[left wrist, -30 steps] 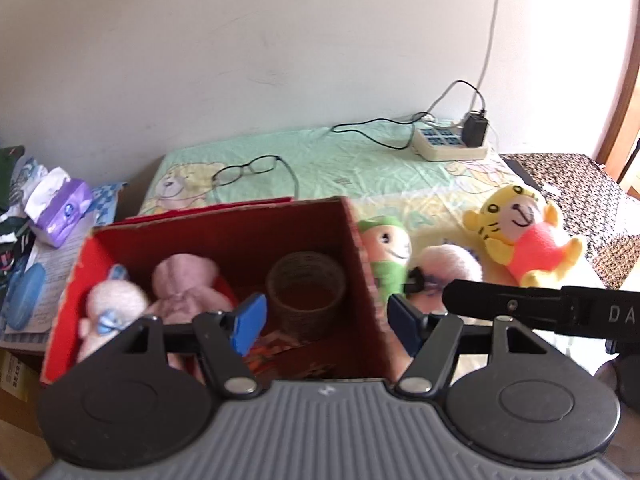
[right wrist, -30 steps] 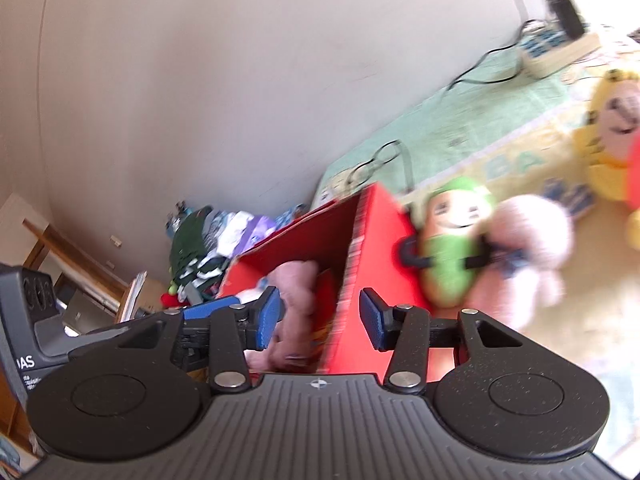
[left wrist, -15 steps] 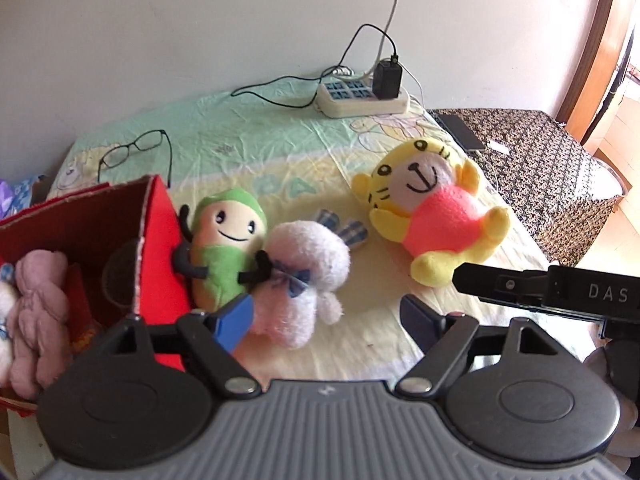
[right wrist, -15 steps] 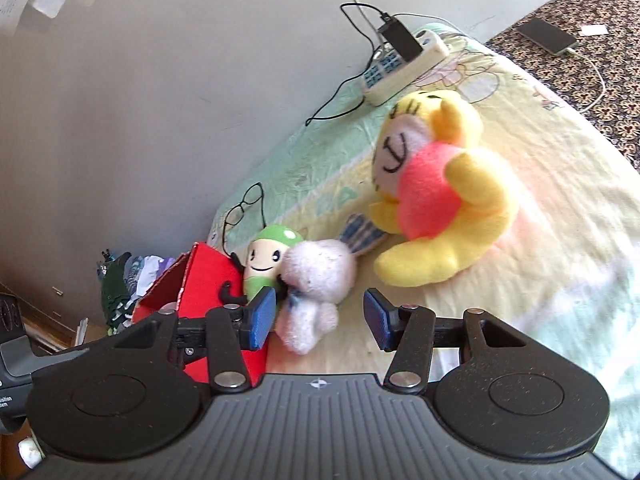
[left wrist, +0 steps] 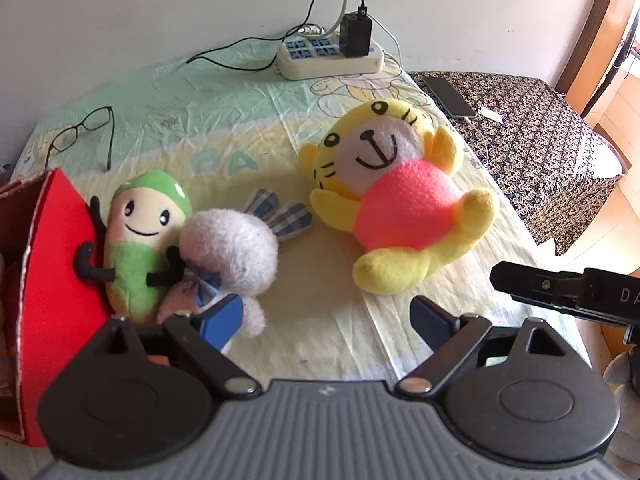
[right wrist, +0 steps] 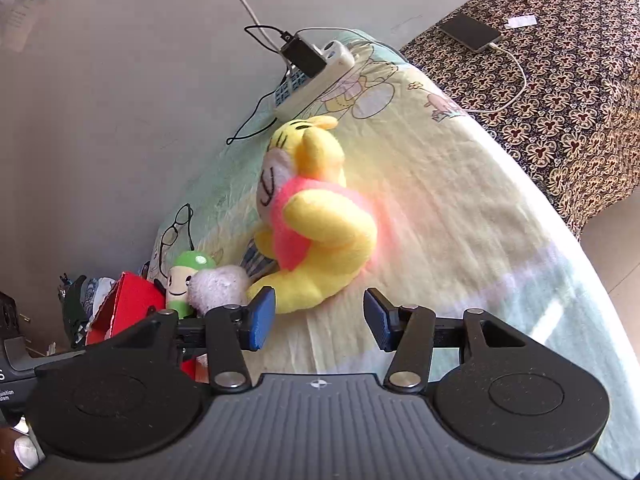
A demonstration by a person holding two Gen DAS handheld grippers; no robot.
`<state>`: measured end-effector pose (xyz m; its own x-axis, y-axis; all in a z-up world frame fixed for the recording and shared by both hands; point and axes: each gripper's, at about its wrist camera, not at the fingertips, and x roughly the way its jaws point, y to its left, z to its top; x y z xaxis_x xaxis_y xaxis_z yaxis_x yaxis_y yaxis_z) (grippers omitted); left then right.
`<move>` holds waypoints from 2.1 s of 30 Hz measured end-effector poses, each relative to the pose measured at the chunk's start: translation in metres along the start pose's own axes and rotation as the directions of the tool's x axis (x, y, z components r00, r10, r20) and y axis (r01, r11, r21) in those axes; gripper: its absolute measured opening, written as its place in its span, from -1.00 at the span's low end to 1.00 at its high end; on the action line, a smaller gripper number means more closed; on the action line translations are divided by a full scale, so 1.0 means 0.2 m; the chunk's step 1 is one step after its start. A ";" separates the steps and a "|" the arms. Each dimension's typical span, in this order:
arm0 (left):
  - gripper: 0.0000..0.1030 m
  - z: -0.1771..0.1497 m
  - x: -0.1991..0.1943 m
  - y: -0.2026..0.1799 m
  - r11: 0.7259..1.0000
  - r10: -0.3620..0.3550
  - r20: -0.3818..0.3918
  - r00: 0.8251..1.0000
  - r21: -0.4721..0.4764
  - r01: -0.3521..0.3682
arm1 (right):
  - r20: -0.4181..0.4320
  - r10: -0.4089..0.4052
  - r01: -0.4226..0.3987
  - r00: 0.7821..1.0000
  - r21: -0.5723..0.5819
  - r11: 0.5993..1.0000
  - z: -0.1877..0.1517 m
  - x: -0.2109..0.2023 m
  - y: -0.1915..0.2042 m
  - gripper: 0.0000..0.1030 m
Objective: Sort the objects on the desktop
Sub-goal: 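Move both tools back to the bed toward the yellow tiger plush, then close both tools on the pink belly of the yellow tiger plush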
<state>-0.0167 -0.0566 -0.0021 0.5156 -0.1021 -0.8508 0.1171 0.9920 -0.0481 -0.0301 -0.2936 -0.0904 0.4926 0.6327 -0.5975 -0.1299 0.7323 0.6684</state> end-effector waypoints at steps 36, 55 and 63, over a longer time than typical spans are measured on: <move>0.98 0.24 0.44 -0.09 0.999 -0.048 -0.149 0.988 0.004 0.050 | -0.073 0.093 -0.083 0.993 0.125 0.989 0.37 0.43 -0.18 0.23; 0.88 0.20 0.40 -0.13 0.996 -0.080 -0.155 0.985 0.025 0.085 | -0.122 0.153 -0.132 0.981 0.170 0.977 0.28 0.37 -0.16 -0.04; 0.85 0.11 0.33 -0.18 0.993 -0.085 -0.163 0.983 0.067 0.097 | -0.123 0.136 -0.111 0.983 0.195 0.975 0.20 0.25 -0.17 -0.06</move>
<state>0.0321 -0.1000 -0.0441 0.3580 -0.1726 -0.9176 0.2233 0.9701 -0.0953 0.0340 -0.2978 -0.1256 0.3608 0.7528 -0.5505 -0.0136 0.5945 0.8040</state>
